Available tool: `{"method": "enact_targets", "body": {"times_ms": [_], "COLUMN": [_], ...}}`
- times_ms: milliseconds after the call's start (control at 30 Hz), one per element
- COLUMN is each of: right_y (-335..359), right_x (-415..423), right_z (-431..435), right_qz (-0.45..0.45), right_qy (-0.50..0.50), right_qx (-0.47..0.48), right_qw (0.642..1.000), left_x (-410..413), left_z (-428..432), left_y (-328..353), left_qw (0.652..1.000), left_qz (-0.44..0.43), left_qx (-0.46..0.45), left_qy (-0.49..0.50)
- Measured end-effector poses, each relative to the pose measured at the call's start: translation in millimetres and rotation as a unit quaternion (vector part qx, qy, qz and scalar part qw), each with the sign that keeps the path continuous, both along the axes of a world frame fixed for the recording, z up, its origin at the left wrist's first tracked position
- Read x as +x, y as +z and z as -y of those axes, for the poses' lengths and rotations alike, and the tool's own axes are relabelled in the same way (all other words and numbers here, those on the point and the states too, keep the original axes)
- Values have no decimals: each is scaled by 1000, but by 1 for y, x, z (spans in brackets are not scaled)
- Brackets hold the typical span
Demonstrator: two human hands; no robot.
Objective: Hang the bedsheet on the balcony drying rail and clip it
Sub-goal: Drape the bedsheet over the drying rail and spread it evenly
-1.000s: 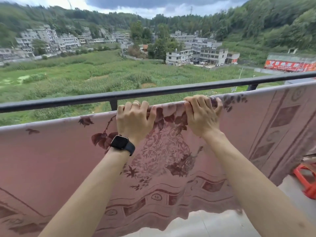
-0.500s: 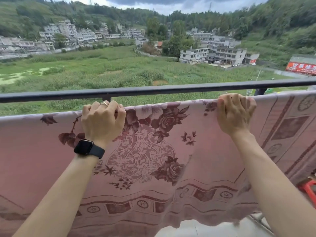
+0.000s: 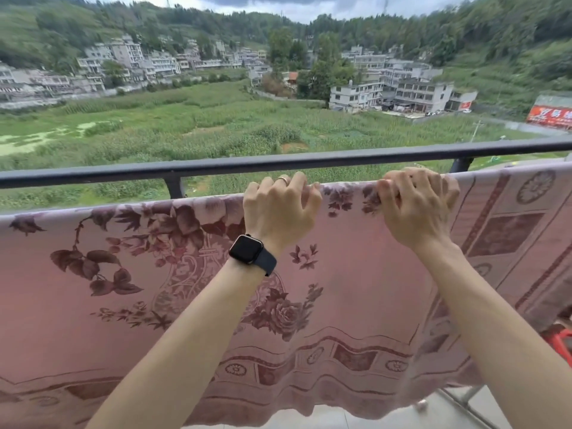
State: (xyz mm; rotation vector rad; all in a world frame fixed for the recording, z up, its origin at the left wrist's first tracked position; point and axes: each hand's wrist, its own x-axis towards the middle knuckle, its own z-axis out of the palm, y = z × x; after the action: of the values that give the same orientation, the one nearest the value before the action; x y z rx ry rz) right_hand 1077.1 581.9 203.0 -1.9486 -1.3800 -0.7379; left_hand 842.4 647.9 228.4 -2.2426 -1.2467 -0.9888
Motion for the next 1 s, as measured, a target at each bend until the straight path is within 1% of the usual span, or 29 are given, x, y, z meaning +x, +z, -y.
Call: {"method": "enact_targets", "body": {"times_ms": [133, 200, 267, 333, 467, 533, 600, 667, 733, 800, 867, 933, 1000], "right_y": [9, 13, 12, 9, 6, 7, 11, 13, 9, 8, 9, 8, 7], "right_x": [57, 69, 56, 30, -6, -16, -28, -57, -75, -77, -71, -58, -41], "right_z": [29, 41, 41, 36, 29, 23, 21, 20, 19, 20, 23, 27, 32], "right_qz": [-60, -80, -84, -100, -130, -123, -117, -111, -93, -48, -14, -28, -62], "right_qy": [-85, -100, -86, -71, -34, -23, -17, -9, -1, 4, 2, -20, -39], "right_qx": [-33, -38, -41, -42, -47, -54, -62, -59, -57, -66, -70, -60, -49], "right_qw": [994, 991, 992, 992, 990, 991, 991, 992, 994, 997, 997, 998, 996], "left_x": [-40, -54, -71, -90, -117, -122, -112, -101, -76, -58, -70, -97, -116], "left_z": [-6, -5, -2, 0, 2, 5, 15, 24, 27, 25, 16, 6, 2], "left_y": [-8, -8, -10, -12, -9, -3, 8, 19, 16, 8, 2, -4, -9], "left_qw": [999, 999, 999, 998, 992, 988, 991, 997, 999, 997, 996, 996, 996], "left_qz": [-17, -24, -17, 7, 31, 38, 33, 14, -24, -65, -86, -88, -86], "left_qx": [28, 23, 9, 2, -46, -50, -30, -15, -20, -29, -23, -6, 12], "left_qy": [11, 22, 43, 63, 116, 143, 127, 71, 13, -10, -15, -25, -19]}}
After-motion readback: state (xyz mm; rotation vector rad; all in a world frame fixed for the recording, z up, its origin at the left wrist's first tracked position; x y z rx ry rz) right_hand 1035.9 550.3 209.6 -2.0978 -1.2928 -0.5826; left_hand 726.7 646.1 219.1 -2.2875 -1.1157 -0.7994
